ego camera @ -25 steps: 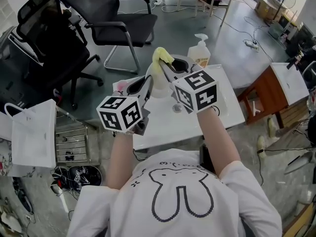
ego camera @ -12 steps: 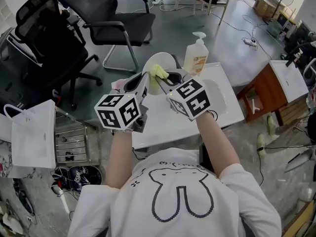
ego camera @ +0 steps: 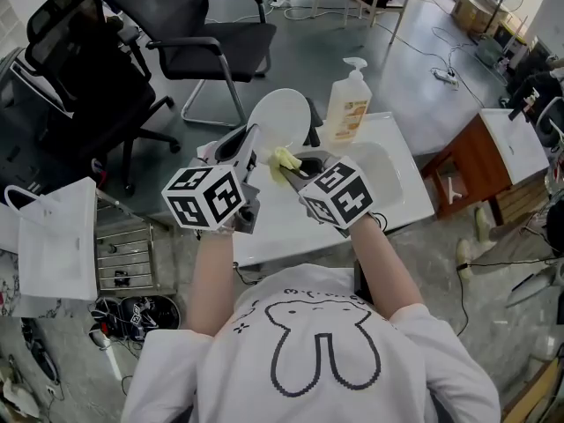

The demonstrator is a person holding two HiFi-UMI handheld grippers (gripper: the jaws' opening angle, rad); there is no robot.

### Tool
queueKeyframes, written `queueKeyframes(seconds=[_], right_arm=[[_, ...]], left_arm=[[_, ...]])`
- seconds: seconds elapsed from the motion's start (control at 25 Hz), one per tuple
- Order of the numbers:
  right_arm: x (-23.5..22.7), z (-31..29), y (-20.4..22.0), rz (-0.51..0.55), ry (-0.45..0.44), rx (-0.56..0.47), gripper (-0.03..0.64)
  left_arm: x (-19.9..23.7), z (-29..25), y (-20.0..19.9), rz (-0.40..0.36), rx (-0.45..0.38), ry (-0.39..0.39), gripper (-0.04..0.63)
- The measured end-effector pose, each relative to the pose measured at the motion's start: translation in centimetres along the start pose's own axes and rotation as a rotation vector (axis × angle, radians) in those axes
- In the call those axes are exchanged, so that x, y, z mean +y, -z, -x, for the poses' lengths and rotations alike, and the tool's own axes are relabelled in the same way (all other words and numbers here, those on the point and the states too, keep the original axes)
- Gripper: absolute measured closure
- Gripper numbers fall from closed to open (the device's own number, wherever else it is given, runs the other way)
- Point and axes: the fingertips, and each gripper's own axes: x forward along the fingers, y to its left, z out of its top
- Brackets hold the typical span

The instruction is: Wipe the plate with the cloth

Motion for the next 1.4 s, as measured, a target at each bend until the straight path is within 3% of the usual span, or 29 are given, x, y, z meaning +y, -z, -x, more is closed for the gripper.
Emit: queueKeyframes(seconds=[0.12, 0.4, 0.64, 0.88, 1.4], right_arm=[[0.4, 0.6, -0.5, -0.109, -0.060, -0.036, 0.568], [0.8, 1.7, -5.2, -0.436, -0.229, -0.278, 0.568], [1.3, 1.1, -6.5, -0.534, -0.241, -0.307, 0.568], [1.8, 0.2, -5.9, -0.431, -0.166, -0.276, 0.568], [2.0, -1.1, -0.7, -0.091, -0.022, 0.040, 0.568]], left_arm=[[0.1, 0.3, -0.1, -0.030, -0.015, -0.011, 0.577], [0.0, 0.5, 0.2, -0.063, -0.024, -0.018, 0.577], [-0.2, 1.0, -0.2, -0.051, -0.048, -0.030, 0.577], [0.0, 1.4, 0.1, -0.052, -0.056, -0.049, 0.577], [0.3, 2.3, 0.1, -0.015, -0.065, -0.027, 0.574]])
